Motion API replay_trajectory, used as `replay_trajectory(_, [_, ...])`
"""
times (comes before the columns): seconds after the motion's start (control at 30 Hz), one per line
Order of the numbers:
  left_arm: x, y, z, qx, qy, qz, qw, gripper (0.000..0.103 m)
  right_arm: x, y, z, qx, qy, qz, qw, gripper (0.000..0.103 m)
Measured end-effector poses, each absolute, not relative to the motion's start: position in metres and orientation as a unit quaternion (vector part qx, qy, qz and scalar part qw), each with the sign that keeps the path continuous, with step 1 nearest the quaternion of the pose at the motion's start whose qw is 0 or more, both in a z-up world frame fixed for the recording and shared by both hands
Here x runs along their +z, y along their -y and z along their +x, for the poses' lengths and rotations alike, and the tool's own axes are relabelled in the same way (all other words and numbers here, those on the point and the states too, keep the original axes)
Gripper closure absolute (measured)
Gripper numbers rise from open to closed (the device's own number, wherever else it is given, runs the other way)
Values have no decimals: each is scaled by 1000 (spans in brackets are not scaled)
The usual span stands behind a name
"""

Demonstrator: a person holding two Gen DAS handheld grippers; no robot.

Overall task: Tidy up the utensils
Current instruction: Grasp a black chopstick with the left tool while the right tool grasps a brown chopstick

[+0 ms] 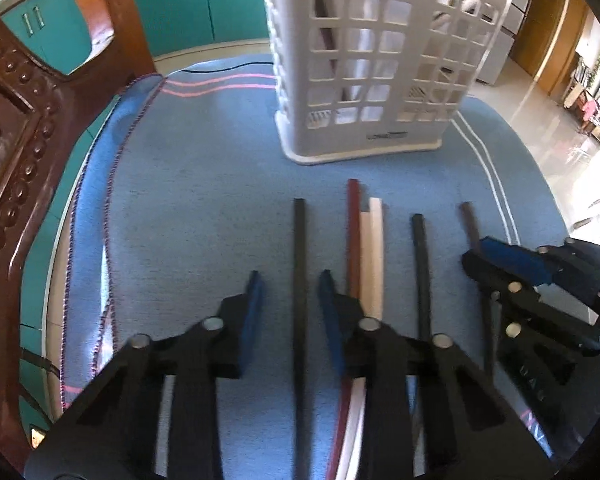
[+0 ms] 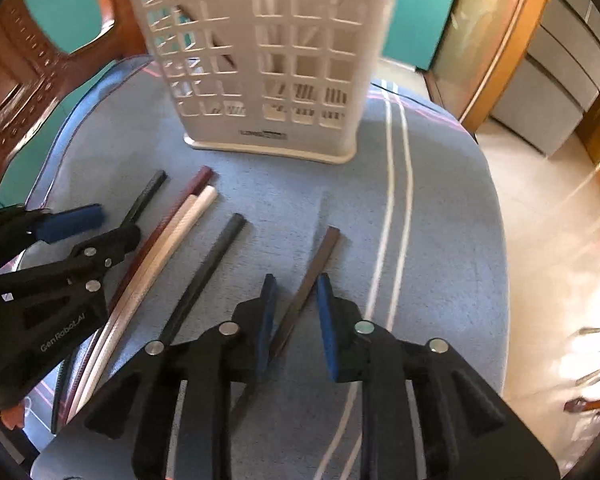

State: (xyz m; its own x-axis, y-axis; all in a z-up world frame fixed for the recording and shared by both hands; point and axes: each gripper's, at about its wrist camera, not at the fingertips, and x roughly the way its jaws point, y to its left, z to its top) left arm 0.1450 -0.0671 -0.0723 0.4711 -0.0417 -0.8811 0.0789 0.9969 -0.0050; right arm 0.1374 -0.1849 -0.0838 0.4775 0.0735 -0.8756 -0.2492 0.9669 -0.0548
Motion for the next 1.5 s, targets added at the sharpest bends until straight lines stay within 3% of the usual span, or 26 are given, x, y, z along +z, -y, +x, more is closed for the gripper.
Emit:
replay_trajectory(0.07, [-72,69,145,-47,-518,14,854,87,-84,181,135,126,-503,-85,851,90])
replay_trajectory(0.3, [-75,53,156,-42,-523,-18,851,85,-77,186,134,119,-493,-98,856,94])
replay_trajectory(0.43, [-77,59,162,-47,-520,-11,853,69,-75,194,135,113,-497,-89,856,92])
replay_trajectory(0.67, [-79,76,166,-34,-514,12,857,56,-72,191,138,110,-499,-80,856,92])
replay_trajectory(0.8, [-79,78,167,-30,-513,8,858,57,-68,197,138,111,-499,-75,856,92])
replay_trajectory(0.9, [-81,74,166,-26,-512,8,859,64,-66,198,137,111,-498,-72,857,84])
replay_trajectory(1.5, [-76,77,159,-23,-508,28,861,64,-76,187,135,116,-513,-89,846,82])
